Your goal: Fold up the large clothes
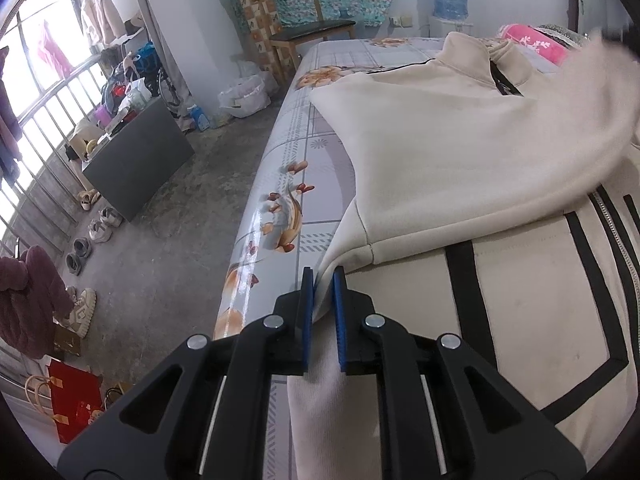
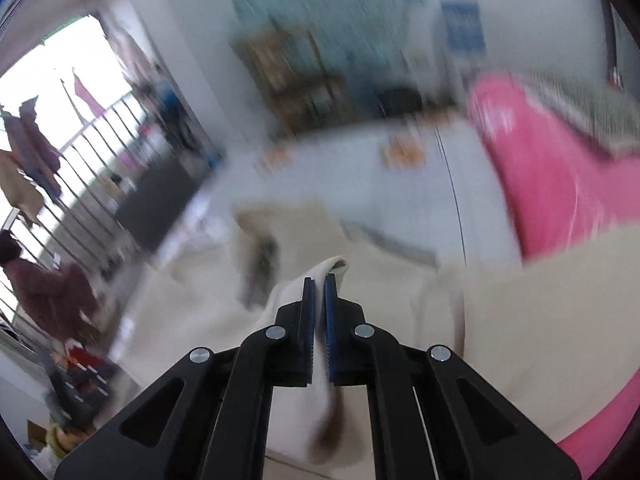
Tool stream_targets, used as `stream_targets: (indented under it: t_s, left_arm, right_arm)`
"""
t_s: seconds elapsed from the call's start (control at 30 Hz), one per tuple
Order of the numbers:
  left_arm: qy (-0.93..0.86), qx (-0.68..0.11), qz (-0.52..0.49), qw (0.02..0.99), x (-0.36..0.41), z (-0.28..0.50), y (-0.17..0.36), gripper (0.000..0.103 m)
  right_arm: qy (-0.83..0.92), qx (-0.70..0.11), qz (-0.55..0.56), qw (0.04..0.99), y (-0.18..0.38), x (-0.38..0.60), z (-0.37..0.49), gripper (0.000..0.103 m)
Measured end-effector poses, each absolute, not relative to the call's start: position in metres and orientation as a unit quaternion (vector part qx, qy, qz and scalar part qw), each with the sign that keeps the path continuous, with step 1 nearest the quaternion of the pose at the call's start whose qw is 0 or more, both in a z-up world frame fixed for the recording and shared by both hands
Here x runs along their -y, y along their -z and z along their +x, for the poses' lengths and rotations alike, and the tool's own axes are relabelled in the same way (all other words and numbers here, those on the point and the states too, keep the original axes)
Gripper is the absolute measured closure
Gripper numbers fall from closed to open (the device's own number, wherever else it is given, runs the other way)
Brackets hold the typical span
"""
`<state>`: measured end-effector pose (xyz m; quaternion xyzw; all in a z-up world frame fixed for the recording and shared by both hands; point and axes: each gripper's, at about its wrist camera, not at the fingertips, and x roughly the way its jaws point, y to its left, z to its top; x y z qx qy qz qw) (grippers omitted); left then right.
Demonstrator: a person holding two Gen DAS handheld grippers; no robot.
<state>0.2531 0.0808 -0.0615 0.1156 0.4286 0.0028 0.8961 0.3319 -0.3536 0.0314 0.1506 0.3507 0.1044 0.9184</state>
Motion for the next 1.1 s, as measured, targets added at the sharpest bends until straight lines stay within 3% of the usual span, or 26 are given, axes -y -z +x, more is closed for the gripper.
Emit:
stream_targets:
  t_s: [0.1, 0.27, 0.4, 0.5, 0.57, 0.7, 0.87, 1.1]
  left_arm:
    - [-0.003, -0.428, 0.116, 0.896, -0.081, 0.253, 0.061, 0.092]
    - [0.004, -0.427, 0.119, 0.896, -0.08, 0.251, 0.062, 0.092]
    - [0.009, -0.426, 0.127, 0.896, -0.078, 0.25, 0.062, 0.092]
    - [0.013, -0.427, 0.126, 0.895, -0.078, 0.249, 0.062, 0.092]
    - [0.012, -0.426, 0.126, 0.896, -0.078, 0.249, 0.062, 0.091]
    - [0.016, -0.427, 0.118, 0.896, -0.079, 0.245, 0.06, 0.087]
    - [0.033, -0.424, 0.109, 0.899, -0.079, 0.232, 0.052, 0.082]
    - [0.054, -0.415, 0.069, 0.906, -0.078, 0.219, 0.047, 0.082]
  right_arm:
    - [-0.094, -0.332, 0.143, 0.928, -0.041, 0.359, 0.327, 0.098]
    - [-0.006, -0.464, 0.152, 0.872, 0.049, 0.396, 0.35, 0.093]
    - [0.023, -0.469, 0.167, 0.867, 0.063, 0.414, 0.334, 0.093]
    - [-0.014, -0.467, 0.124, 0.875, 0.055, 0.387, 0.321, 0.09]
    - [-0.061, -0.477, 0.082, 0.873, 0.056, 0.357, 0.313, 0.083]
    - [-0.066, -0.523, -0.006, 0.85, 0.082, 0.324, 0.305, 0.081]
    - [-0.031, -0.544, -0.015, 0.838, 0.062, 0.322, 0.297, 0.076]
    - [-0.132, -0.506, -0.017, 0.852, 0.018, 0.248, 0.317, 0.074]
